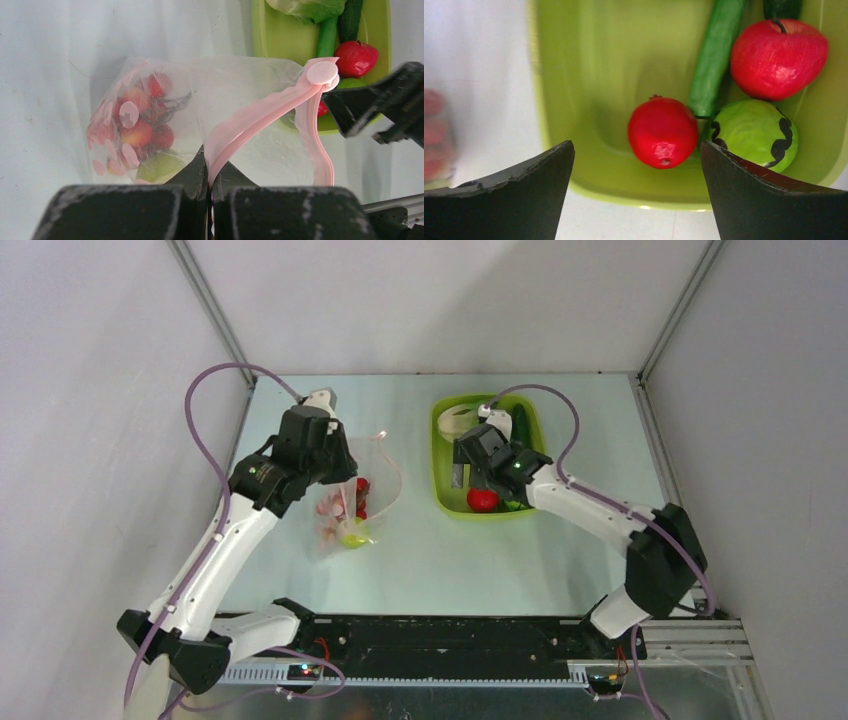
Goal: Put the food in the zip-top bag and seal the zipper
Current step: Pick up the fake fruit from the bin.
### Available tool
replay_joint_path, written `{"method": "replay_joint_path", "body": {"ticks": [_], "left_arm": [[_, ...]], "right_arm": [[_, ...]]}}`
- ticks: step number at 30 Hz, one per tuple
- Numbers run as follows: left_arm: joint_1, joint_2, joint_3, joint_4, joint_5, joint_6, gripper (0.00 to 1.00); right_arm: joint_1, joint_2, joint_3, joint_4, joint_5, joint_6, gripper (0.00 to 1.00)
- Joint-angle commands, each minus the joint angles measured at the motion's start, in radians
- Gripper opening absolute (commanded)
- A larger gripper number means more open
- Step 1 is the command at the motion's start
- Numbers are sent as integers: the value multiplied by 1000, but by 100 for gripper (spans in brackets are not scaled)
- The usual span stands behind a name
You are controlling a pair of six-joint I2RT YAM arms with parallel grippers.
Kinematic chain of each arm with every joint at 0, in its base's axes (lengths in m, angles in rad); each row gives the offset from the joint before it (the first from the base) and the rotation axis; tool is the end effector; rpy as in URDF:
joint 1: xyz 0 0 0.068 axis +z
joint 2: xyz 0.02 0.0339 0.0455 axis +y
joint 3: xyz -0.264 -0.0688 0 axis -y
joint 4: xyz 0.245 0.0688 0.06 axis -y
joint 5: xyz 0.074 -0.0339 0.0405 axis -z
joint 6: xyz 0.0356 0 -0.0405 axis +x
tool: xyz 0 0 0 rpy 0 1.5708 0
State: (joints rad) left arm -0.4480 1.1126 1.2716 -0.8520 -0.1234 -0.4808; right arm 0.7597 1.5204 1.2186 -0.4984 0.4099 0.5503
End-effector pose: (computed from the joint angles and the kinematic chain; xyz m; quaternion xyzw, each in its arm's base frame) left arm 0.2000 -0.0912 0.3785 -0.0410 0.9029 -0.1401 0.4042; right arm 0.2510 0.2189 0.2851 -0.0187 0.9103 0.0746 0.4067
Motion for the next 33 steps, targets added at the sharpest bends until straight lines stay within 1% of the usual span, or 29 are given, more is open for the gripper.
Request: {"method": "replay_joint_path", "body": {"ticks": [1, 5, 9, 15, 20, 30, 31, 32, 33], "left_arm": [[5, 4, -3, 23, 16, 4, 3], [5, 14, -5, 22, 26, 5, 3], [6, 18, -4, 21, 38, 5, 2], [5, 12, -6, 26, 39, 5, 3], [6, 11, -7, 24, 40, 4, 3], [6, -1, -9, 30, 35, 4, 3], [6, -2, -11, 30, 36, 3, 3], [6, -2, -11, 31, 37, 3, 3], [6, -2, -11, 30, 39, 3, 3]], "right_arm": [[-38, 87, 37, -65, 7, 41, 99], [-49, 156, 41, -41, 0, 30, 99], [-68, 219, 54, -39, -38, 37, 100], [-70, 263, 56, -30, -56, 46, 99], [-70, 295, 57, -15, -92, 57, 97], [-74, 325, 57, 16, -89, 60, 87], [-75, 326, 57, 17, -97, 59, 82], [-75, 327, 58, 16, -98, 60, 81], [-76, 327, 57, 15, -99, 57, 77]]}}
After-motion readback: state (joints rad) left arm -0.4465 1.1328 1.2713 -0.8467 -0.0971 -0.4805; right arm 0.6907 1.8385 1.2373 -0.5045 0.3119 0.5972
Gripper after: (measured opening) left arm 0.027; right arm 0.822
